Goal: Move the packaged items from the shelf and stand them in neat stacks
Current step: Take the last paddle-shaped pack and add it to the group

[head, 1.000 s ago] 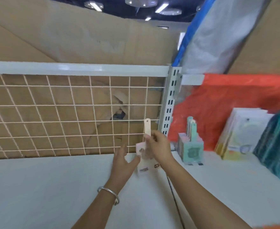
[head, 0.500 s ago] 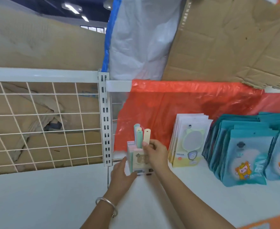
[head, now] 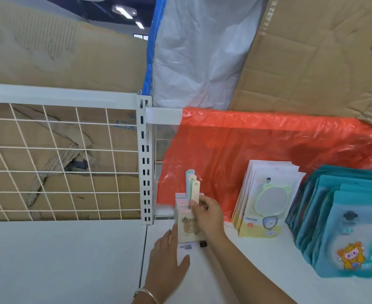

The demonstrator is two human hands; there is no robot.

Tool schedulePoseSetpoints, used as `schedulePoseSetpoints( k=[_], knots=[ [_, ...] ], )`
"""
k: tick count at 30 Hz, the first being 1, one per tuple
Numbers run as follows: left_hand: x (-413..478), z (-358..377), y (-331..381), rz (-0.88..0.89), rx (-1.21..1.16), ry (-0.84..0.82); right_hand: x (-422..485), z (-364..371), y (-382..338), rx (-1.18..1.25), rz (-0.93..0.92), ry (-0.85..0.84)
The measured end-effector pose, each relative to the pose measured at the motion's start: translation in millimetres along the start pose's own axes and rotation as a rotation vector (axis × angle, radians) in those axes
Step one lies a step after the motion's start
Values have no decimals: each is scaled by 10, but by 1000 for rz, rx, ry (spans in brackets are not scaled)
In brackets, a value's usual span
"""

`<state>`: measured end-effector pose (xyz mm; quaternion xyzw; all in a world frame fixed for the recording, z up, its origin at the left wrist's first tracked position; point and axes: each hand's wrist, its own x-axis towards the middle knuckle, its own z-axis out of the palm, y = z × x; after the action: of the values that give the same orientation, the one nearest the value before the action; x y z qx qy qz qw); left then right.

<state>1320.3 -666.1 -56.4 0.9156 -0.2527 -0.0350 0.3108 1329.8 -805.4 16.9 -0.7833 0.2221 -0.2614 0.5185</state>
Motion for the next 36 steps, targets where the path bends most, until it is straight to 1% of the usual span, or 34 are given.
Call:
schedulePoseSetpoints(
  k=[2,4,7,10,12,15,18,21,24,27,30,36],
  knots=[
    [22,16,-6,-7,-1,36,1,3,16,-23,-8,12],
    [43,16,6,-4,51,68,-20,24,34,-35,-28,11],
    [60,29,33,-19,139,74,-48,46,75,11,-21,25],
    [84,43,28,-39,160,77,-40,30,100,36,-24,29],
    [116,43,20,-55,151,89,-27,17,106,46,-33,32],
    [186,32,31,-104,79,131,-2,1,142,83,11,38],
    [236,34,23,-134,37,163,-10,-91,220,81,-1,57],
    [243,48,13,-141,4,185,-69,-195,456,-2,37,5],
    [250,61,11,-143,4,210,-152,-227,710,-167,100,-134],
    [269,66,7,-134,2,235,-142,-222,745,-240,77,-217],
    [300,58,-2,-148,-30,275,-77,-203,689,-247,47,-181],
    [320,50,-5,-165,9,248,-144,-207,708,-318,24,-154]
  ],
)
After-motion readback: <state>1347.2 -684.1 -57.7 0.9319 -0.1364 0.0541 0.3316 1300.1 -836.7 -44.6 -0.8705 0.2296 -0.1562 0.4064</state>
